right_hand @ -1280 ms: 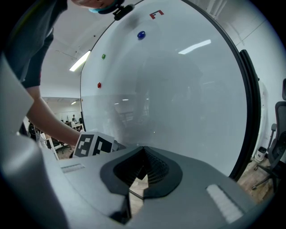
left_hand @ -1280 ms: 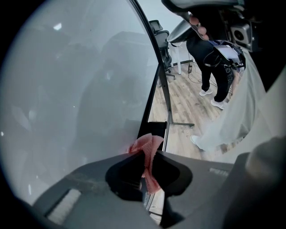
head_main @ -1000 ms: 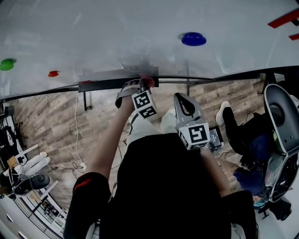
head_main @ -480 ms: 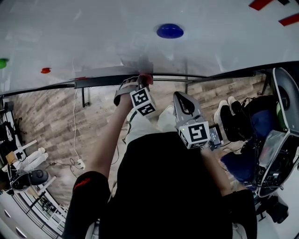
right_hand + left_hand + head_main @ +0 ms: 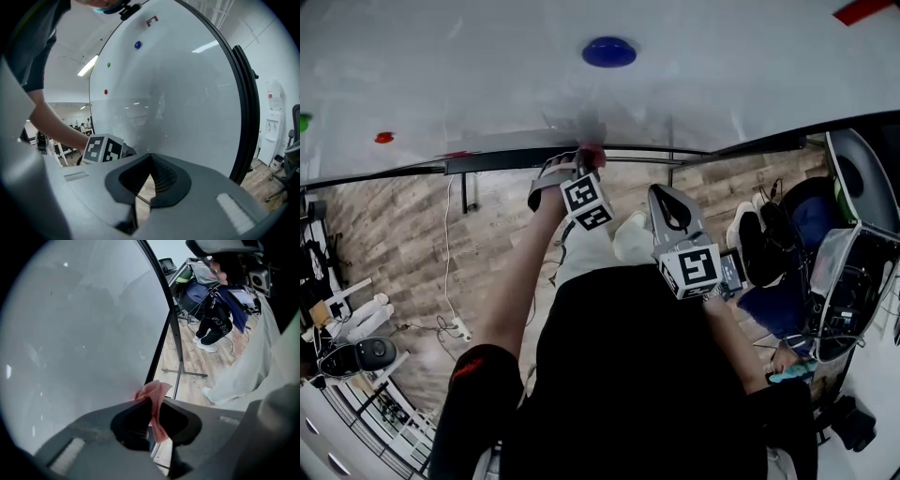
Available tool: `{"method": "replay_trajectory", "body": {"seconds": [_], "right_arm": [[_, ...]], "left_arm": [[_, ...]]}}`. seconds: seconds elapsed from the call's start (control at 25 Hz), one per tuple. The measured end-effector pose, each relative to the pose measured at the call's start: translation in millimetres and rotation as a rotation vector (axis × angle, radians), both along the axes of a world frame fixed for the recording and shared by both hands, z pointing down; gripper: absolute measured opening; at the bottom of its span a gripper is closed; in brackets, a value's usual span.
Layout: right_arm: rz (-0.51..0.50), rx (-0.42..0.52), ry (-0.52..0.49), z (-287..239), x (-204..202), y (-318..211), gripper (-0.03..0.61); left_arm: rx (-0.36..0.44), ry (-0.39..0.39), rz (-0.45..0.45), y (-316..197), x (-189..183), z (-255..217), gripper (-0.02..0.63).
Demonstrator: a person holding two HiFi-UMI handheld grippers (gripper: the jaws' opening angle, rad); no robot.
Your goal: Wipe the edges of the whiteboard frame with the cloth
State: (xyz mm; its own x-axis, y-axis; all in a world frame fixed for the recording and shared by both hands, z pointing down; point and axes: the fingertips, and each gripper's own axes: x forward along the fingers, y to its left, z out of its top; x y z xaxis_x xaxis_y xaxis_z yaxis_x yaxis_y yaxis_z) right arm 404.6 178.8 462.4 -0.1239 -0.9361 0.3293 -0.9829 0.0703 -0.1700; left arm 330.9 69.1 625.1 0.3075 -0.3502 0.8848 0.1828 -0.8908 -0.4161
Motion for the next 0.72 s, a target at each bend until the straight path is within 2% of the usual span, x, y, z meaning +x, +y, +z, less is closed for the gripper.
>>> {"method": "replay_trajectory", "body": {"seconds": [0.72], "right_arm": [[0.065,-0.014,0.007,0.3,15.0,16.9,0.002]], "left_arm": [[0.007,-0.022,0.021,7.2,5.2,-6.7,0.043]]}}
